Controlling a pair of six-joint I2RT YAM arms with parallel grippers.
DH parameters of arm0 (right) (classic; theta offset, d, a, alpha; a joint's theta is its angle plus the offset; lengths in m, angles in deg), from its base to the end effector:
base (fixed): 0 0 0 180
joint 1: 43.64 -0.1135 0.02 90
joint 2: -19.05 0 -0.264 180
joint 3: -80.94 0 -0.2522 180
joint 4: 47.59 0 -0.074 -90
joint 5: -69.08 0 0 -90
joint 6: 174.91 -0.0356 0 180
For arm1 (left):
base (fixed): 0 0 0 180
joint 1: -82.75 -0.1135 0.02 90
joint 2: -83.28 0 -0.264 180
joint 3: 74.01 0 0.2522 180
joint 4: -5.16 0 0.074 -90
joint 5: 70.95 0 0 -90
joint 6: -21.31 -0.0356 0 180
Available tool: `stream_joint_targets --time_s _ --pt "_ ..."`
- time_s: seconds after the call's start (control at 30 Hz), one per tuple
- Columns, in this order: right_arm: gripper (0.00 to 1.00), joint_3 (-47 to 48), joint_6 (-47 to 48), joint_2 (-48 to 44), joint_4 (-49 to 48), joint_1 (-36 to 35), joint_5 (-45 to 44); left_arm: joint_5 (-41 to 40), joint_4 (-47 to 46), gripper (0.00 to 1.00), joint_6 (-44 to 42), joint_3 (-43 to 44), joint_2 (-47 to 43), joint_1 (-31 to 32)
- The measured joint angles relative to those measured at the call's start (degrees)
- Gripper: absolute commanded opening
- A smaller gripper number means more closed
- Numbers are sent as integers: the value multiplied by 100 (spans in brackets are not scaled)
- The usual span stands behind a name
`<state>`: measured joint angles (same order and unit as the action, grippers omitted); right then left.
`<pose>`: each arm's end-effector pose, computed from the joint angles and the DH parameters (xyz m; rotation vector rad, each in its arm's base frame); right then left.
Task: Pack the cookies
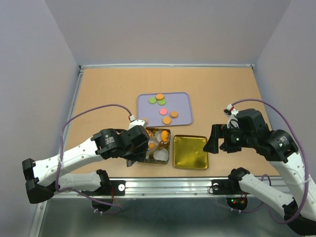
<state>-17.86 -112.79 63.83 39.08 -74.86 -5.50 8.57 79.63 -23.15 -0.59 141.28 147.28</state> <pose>0.0847 0.0624 0.3659 -0.2001 2.5580 0.7587 0.0829 -0.1591 0.3110 0.3705 2.6230 -0.4616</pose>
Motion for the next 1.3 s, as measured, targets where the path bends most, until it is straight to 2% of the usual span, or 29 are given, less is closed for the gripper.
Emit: stream_joint_targets --time_s 0.3,0.6,0.83,0.97,1.13,1.3 --pt "100 0 66 52 0 0 -4 -142 57 49 -4 544 4 0" --pt "100 -2 107 81 -2 0 -20 -267 247 49 -79 1165 164 0" --pt "100 -2 111 155 -7 0 -22 -614 262 51 -111 2085 330 0" --pt "100 -2 114 234 -13 2 -22 -868 219 59 -234 2365 772 -35" --pt "100 -2 118 374 -52 0 -61 -1069 4 60 -623 2490 1829 -352" --pt "100 -2 136 466 -52 2 -175 -1215 -199 58 -1088 2492 2465 -1034"
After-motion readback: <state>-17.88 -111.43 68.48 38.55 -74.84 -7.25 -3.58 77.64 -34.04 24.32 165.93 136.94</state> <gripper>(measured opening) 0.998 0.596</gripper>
